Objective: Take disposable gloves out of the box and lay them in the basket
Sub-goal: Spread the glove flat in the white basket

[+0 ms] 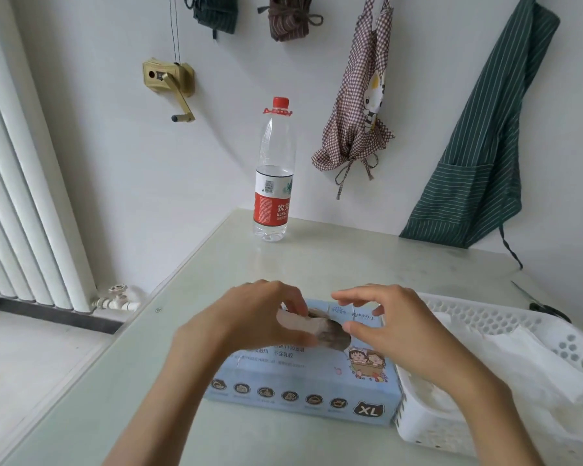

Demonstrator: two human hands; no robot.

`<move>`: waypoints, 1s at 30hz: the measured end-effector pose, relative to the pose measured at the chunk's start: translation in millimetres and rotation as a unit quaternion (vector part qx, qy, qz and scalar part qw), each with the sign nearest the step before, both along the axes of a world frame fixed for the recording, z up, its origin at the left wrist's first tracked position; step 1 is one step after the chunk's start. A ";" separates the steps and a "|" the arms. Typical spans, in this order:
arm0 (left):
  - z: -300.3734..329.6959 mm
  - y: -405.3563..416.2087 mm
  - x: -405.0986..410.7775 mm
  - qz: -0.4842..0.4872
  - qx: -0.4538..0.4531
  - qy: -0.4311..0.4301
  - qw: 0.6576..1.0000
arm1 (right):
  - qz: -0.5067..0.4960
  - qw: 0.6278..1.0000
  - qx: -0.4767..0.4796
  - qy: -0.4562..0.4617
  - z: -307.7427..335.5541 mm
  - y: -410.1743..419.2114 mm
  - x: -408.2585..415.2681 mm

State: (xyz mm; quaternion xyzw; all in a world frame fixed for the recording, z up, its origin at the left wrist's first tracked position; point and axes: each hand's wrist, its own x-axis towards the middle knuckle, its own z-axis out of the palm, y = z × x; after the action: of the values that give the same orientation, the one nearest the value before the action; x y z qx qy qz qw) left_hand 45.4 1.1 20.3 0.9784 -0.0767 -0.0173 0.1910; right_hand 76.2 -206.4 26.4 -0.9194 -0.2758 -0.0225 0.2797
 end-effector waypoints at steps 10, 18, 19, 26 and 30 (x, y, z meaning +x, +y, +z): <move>6.7 12.9 3.7 0.022 -0.087 -0.107 0.990 | 0.001 0.994 -0.092 -0.063 -22.0 20.2 1.1; 27.7 19.9 -12.3 0.053 -0.164 -0.115 0.978 | -0.010 0.981 0.180 0.076 -12.2 20.6 5.8; 28.6 14.8 -15.3 0.036 -0.150 -0.076 0.985 | -0.008 0.978 0.190 0.090 -11.0 20.1 5.2; 15.3 1.8 -5.4 0.041 -0.036 -0.129 0.990 | -0.027 0.980 0.171 0.100 2.0 3.6 6.6; 16.0 18.4 -1.9 0.037 -0.181 -0.120 0.975 | -0.028 0.976 0.182 0.119 13.7 -13.0 7.9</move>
State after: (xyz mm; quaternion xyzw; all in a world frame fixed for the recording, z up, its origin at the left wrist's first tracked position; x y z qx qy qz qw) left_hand 43.5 19.5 36.3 0.9248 -0.0645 0.1213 0.3547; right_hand 84.0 -219.4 40.1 -0.8564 -0.2060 0.0295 0.4725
